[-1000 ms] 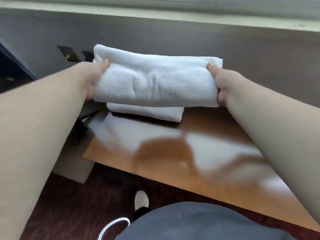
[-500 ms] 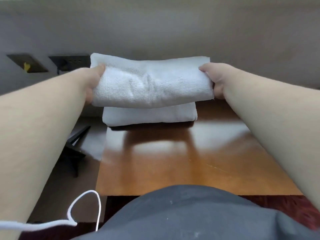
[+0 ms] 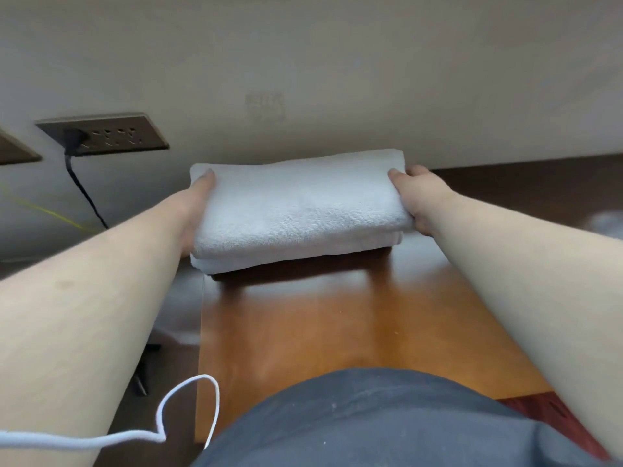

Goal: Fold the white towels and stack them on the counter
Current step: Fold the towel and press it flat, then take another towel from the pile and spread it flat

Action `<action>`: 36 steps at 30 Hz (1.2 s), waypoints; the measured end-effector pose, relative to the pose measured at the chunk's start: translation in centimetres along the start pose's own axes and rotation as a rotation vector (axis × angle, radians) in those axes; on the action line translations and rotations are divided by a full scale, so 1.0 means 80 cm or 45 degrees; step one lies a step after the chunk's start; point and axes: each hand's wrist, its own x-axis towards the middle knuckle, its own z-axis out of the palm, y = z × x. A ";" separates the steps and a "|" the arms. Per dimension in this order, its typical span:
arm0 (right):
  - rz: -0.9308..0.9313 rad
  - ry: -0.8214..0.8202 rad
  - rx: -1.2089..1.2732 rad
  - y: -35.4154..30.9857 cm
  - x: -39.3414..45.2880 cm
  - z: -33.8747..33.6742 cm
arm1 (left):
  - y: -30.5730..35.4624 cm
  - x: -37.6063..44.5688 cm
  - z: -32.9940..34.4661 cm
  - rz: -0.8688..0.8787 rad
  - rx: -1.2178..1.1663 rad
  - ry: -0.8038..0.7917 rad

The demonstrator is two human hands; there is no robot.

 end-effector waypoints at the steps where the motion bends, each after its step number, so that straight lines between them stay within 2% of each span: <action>1: -0.059 0.046 0.021 0.000 0.002 0.001 | 0.004 0.004 0.001 0.003 -0.019 0.010; 5: -0.074 0.121 0.005 0.017 0.010 0.006 | 0.005 0.018 0.002 0.001 -0.009 0.037; 10: 0.130 -0.019 -0.237 0.019 0.022 0.008 | 0.007 0.017 0.006 -0.045 0.054 0.044; 12: 0.105 0.039 -0.355 0.006 0.023 0.008 | 0.015 0.012 0.012 -0.033 0.141 0.126; 14: -0.097 0.202 -0.460 -0.008 0.014 0.011 | 0.020 0.010 0.022 0.037 0.444 0.342; 16: -0.503 0.352 -0.640 -0.023 -0.009 0.026 | 0.020 -0.002 0.037 0.300 0.920 0.695; 17: -0.726 0.366 -0.755 -0.028 -0.022 0.039 | 0.018 -0.012 0.046 0.599 1.064 0.778; 18: -0.919 0.307 -0.865 -0.033 -0.034 0.054 | 0.015 -0.022 0.057 0.950 1.170 0.741; 19: -1.046 0.188 -0.963 -0.036 -0.042 0.068 | 0.010 -0.031 0.068 1.236 1.288 0.598; 20: -1.092 0.055 -1.060 -0.036 -0.048 0.082 | 0.003 -0.031 0.075 1.411 1.415 0.399; 21: -1.077 -0.053 -1.168 -0.032 -0.050 0.092 | -0.003 -0.031 0.081 1.452 1.561 0.237; 22: -1.027 -0.121 -1.280 -0.026 -0.050 0.098 | -0.010 -0.029 0.082 1.378 1.700 0.151; 24: -0.901 -0.163 -1.430 -0.016 -0.042 0.099 | -0.018 -0.017 0.076 1.151 1.841 0.144; 28: -0.709 -0.135 -1.399 -0.021 -0.020 0.084 | -0.010 0.007 0.072 1.043 1.861 0.152; 32: -0.567 -0.121 -1.380 -0.013 -0.012 0.062 | -0.004 0.015 0.061 0.744 1.879 0.350; 36: -0.563 -0.168 -1.426 -0.019 -0.018 0.057 | 0.000 -0.003 0.060 0.611 1.913 0.390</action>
